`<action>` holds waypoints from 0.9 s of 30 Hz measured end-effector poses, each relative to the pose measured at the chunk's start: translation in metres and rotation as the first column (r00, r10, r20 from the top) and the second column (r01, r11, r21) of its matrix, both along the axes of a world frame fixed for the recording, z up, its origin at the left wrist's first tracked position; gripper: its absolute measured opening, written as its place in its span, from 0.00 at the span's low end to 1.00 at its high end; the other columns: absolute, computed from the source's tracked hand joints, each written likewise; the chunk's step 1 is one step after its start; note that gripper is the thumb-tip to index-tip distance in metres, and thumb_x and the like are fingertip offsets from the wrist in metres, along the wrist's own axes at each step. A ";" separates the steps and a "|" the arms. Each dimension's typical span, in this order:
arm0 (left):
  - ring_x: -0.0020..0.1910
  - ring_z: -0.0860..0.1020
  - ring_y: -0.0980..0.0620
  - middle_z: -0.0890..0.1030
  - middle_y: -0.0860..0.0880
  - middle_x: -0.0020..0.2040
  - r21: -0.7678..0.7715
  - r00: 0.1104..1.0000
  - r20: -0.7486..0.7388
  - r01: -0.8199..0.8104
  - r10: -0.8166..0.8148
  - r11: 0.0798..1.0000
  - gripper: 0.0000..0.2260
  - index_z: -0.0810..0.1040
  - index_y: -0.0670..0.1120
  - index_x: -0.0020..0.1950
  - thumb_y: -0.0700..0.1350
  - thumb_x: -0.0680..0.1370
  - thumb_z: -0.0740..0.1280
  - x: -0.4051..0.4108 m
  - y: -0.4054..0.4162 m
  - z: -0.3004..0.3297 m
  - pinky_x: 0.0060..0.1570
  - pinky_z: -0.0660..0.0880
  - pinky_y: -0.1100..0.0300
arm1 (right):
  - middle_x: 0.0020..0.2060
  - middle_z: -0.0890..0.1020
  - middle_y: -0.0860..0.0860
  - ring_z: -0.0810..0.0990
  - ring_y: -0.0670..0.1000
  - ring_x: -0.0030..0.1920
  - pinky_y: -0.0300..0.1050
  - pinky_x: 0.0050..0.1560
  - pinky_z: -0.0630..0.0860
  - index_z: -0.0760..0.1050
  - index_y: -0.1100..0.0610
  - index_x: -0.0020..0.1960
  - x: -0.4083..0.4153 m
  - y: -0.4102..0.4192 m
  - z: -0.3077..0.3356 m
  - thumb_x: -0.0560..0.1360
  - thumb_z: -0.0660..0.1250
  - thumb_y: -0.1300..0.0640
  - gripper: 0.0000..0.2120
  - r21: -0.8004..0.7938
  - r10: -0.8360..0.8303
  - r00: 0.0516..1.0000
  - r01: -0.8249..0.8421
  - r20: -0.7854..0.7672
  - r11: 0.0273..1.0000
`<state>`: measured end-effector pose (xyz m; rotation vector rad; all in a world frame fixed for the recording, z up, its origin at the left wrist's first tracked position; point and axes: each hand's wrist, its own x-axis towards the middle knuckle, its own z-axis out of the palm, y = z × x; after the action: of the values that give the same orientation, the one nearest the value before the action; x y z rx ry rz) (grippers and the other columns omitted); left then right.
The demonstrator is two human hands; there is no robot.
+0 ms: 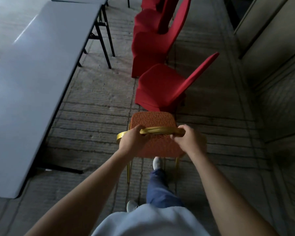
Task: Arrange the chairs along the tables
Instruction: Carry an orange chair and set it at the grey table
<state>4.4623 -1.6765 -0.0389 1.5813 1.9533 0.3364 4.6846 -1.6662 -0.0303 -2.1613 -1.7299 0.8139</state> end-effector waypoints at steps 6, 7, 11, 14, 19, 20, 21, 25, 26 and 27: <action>0.37 0.79 0.56 0.81 0.56 0.36 0.037 0.959 -0.265 0.115 -0.101 0.993 0.18 0.80 0.60 0.49 0.70 0.69 0.69 -0.015 0.103 0.018 0.33 0.75 0.60 | 0.45 0.75 0.46 0.76 0.52 0.48 0.49 0.48 0.74 0.79 0.46 0.51 0.001 0.115 0.003 0.68 0.74 0.39 0.16 0.200 0.358 0.889 -0.421 0.284 0.885; 0.37 0.78 0.56 0.80 0.56 0.38 0.040 0.947 -0.299 0.133 -0.115 0.990 0.19 0.81 0.60 0.49 0.71 0.68 0.69 -0.017 0.121 0.021 0.33 0.74 0.60 | 0.44 0.72 0.46 0.74 0.51 0.48 0.49 0.47 0.74 0.79 0.46 0.50 -0.001 0.135 0.000 0.67 0.74 0.39 0.16 0.228 0.381 0.886 -0.441 0.263 0.868; 0.49 0.75 0.55 0.73 0.58 0.46 0.093 0.945 -0.256 0.233 -0.203 0.968 0.22 0.81 0.58 0.52 0.71 0.67 0.67 -0.023 0.184 0.020 0.42 0.74 0.57 | 0.42 0.73 0.45 0.75 0.49 0.43 0.46 0.41 0.74 0.76 0.49 0.46 -0.002 0.196 -0.007 0.69 0.73 0.47 0.09 0.274 0.422 0.904 -0.424 0.071 0.863; 0.54 0.73 0.50 0.72 0.54 0.51 0.148 0.925 -0.194 0.356 -0.326 0.923 0.22 0.78 0.53 0.51 0.69 0.67 0.66 -0.017 0.221 0.014 0.51 0.75 0.52 | 0.39 0.73 0.43 0.74 0.47 0.38 0.47 0.35 0.74 0.72 0.46 0.43 0.000 0.229 -0.005 0.70 0.70 0.45 0.09 0.264 0.451 0.892 -0.442 0.029 0.857; 0.44 0.78 0.51 0.77 0.56 0.45 0.123 0.929 -0.177 0.350 -0.326 0.929 0.13 0.72 0.55 0.47 0.60 0.72 0.71 0.008 0.255 0.017 0.38 0.73 0.55 | 0.35 0.76 0.43 0.77 0.48 0.38 0.46 0.33 0.70 0.70 0.46 0.44 0.000 0.266 0.001 0.70 0.70 0.46 0.10 0.216 0.503 0.864 -0.495 0.021 0.842; 0.42 0.78 0.53 0.77 0.57 0.42 0.082 0.929 -0.185 0.341 -0.322 0.937 0.13 0.71 0.57 0.45 0.61 0.72 0.71 0.009 0.261 0.018 0.37 0.72 0.55 | 0.36 0.77 0.43 0.77 0.48 0.39 0.46 0.34 0.70 0.70 0.45 0.45 0.001 0.270 0.002 0.70 0.70 0.46 0.10 0.192 0.521 0.853 -0.514 0.016 0.836; 0.40 0.78 0.53 0.76 0.57 0.39 0.028 0.922 -0.187 0.350 -0.339 0.936 0.12 0.70 0.58 0.42 0.61 0.71 0.72 0.009 0.266 0.018 0.36 0.72 0.56 | 0.37 0.78 0.43 0.78 0.48 0.40 0.46 0.35 0.70 0.70 0.45 0.46 0.001 0.273 0.003 0.71 0.71 0.47 0.10 0.168 0.547 0.837 -0.540 0.012 0.825; 0.38 0.79 0.55 0.78 0.57 0.36 -0.109 0.898 -0.153 0.400 -0.413 0.910 0.10 0.74 0.58 0.41 0.59 0.71 0.73 0.009 0.272 0.021 0.34 0.70 0.59 | 0.37 0.79 0.42 0.80 0.48 0.39 0.47 0.40 0.75 0.69 0.44 0.45 -0.004 0.277 0.008 0.72 0.70 0.47 0.09 0.031 0.640 0.768 -0.640 0.012 0.768; 0.37 0.79 0.56 0.78 0.57 0.36 -0.120 0.898 -0.152 0.398 -0.413 0.910 0.10 0.76 0.57 0.43 0.59 0.71 0.74 0.010 0.271 0.020 0.34 0.70 0.59 | 0.36 0.80 0.42 0.80 0.48 0.38 0.48 0.40 0.76 0.70 0.44 0.45 -0.004 0.276 0.009 0.71 0.70 0.46 0.09 0.002 0.646 0.763 -0.646 0.006 0.763; 0.36 0.79 0.56 0.79 0.57 0.36 -0.124 0.899 -0.156 0.394 -0.410 0.911 0.11 0.78 0.56 0.45 0.59 0.70 0.74 0.010 0.267 0.019 0.33 0.71 0.59 | 0.35 0.80 0.42 0.81 0.47 0.38 0.49 0.41 0.78 0.70 0.44 0.45 -0.003 0.274 0.010 0.71 0.69 0.46 0.08 -0.016 0.650 0.760 -0.650 0.000 0.760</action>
<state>4.4727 -1.4090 -0.0202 1.9577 1.6784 -0.0661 4.6819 -1.3917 -0.0208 -1.5323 -2.5300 0.9622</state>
